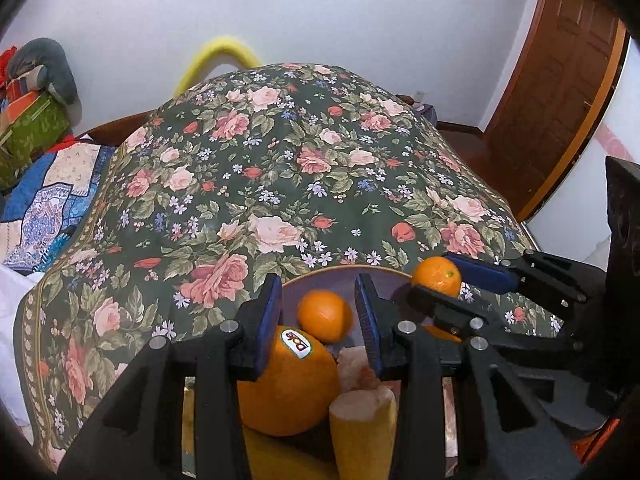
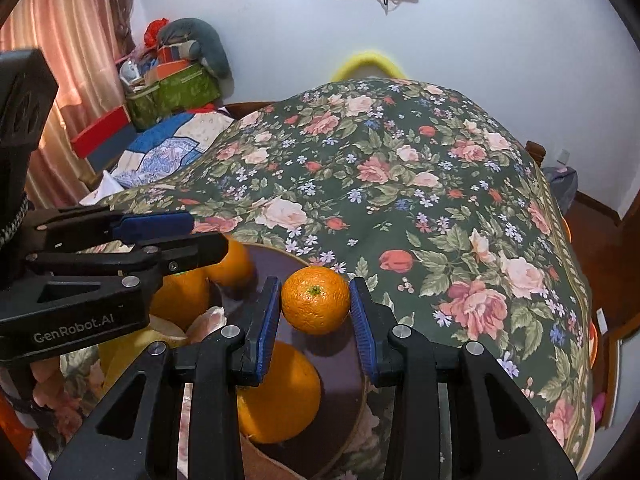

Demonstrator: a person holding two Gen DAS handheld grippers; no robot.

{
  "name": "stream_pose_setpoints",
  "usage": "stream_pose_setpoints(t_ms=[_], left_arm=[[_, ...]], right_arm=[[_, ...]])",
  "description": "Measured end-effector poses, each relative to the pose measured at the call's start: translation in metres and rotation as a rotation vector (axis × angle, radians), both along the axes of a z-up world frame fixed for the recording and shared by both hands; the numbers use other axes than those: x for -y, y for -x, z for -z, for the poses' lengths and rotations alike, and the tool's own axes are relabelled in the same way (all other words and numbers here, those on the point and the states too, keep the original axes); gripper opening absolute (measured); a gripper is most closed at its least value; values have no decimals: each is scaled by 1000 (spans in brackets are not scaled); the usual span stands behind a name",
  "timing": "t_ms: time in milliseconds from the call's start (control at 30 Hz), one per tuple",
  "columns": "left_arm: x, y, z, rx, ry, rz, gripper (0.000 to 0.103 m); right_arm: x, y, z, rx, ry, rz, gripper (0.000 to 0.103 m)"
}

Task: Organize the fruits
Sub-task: 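Lower the mandarin onto the plate with the left tool while the right tool places its mandarin there, then move both open tools from the plate toward the two dark red dates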

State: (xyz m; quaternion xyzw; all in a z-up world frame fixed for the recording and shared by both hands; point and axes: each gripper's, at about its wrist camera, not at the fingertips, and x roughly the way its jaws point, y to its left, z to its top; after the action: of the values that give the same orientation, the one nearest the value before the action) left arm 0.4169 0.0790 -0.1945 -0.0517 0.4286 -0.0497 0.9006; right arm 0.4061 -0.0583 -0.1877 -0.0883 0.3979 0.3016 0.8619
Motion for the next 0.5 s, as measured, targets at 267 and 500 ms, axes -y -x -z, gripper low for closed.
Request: stream_pose_setpoints(t_ms=[267, 500], left_arm=[[-8, 12, -8, 25, 29, -26, 37], [-7, 34, -26, 67, 16, -38, 37]], right_arm=[[-4, 2, 2, -4, 7, -20, 48], [4, 15, -11, 29, -3, -3, 51]])
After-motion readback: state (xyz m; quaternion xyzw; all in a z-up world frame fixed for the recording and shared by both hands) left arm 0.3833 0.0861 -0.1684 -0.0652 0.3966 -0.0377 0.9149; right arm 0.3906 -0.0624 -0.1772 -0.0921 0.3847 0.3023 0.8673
